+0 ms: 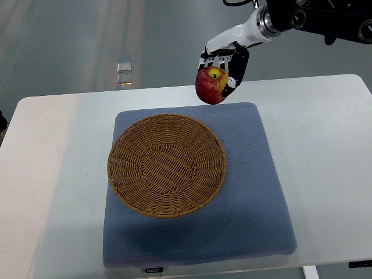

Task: Place red apple in basket with right hand
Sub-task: 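Carry the apple over the wicker basket and lower it inside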

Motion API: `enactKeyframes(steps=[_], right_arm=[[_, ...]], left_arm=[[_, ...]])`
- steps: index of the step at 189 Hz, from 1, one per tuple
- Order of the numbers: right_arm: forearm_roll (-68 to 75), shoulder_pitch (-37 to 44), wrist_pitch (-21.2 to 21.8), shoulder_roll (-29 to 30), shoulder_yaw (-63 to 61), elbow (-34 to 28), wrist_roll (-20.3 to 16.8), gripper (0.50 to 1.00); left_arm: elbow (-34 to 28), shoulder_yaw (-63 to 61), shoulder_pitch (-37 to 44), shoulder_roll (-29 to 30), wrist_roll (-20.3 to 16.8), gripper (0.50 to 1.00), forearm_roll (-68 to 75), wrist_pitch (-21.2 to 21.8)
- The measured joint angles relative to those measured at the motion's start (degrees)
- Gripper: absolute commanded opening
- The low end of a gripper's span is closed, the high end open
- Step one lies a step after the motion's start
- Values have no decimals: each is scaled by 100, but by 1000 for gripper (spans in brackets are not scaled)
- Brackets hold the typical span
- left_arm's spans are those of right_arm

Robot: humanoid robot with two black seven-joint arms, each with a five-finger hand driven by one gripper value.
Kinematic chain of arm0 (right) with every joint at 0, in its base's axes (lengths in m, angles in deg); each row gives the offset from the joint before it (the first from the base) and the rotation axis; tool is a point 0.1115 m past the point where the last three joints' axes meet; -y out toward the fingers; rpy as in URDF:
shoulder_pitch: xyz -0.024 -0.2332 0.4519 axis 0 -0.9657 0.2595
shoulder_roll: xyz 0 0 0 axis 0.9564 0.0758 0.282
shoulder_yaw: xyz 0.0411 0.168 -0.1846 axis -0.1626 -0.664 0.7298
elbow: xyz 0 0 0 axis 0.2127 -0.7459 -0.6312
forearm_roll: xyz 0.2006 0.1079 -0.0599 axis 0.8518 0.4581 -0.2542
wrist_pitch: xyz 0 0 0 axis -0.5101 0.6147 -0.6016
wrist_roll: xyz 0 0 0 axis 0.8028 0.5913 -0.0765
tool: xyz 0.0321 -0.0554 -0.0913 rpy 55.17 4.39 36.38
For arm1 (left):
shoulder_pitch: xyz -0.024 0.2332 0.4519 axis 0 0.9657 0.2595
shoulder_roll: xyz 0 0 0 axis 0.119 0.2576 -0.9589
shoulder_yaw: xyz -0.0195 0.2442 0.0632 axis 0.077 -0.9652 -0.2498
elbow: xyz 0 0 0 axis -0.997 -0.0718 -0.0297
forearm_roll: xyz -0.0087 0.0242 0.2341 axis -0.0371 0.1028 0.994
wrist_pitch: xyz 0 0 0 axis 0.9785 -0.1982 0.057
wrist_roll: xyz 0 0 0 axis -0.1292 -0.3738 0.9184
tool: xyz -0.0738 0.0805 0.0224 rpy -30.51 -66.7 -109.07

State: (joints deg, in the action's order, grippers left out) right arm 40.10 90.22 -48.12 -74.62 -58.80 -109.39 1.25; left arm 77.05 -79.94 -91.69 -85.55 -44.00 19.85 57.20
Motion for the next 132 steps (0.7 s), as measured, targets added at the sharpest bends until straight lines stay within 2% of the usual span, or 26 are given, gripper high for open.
enactKeyframes(steps=[25, 56, 94, 132], right_arm=[[129, -122, -144, 282, -11, -22, 26, 531], [293, -573, -746, 901, -116, -22, 231, 533], [312, -841, -1131, 1706, -140, 128, 282, 535], [204, -1276, -1246, 1841, -120, 444, 274, 552]], left_arm=[[-1, -1, -1, 0, -1, 1000, 0, -1], [-23, -10, 0, 0, -1, 1000, 0, 0], [-37, -22, -1, 0, -1, 1000, 0, 5], [-46, -23, 17, 0, -1, 1000, 0, 5]])
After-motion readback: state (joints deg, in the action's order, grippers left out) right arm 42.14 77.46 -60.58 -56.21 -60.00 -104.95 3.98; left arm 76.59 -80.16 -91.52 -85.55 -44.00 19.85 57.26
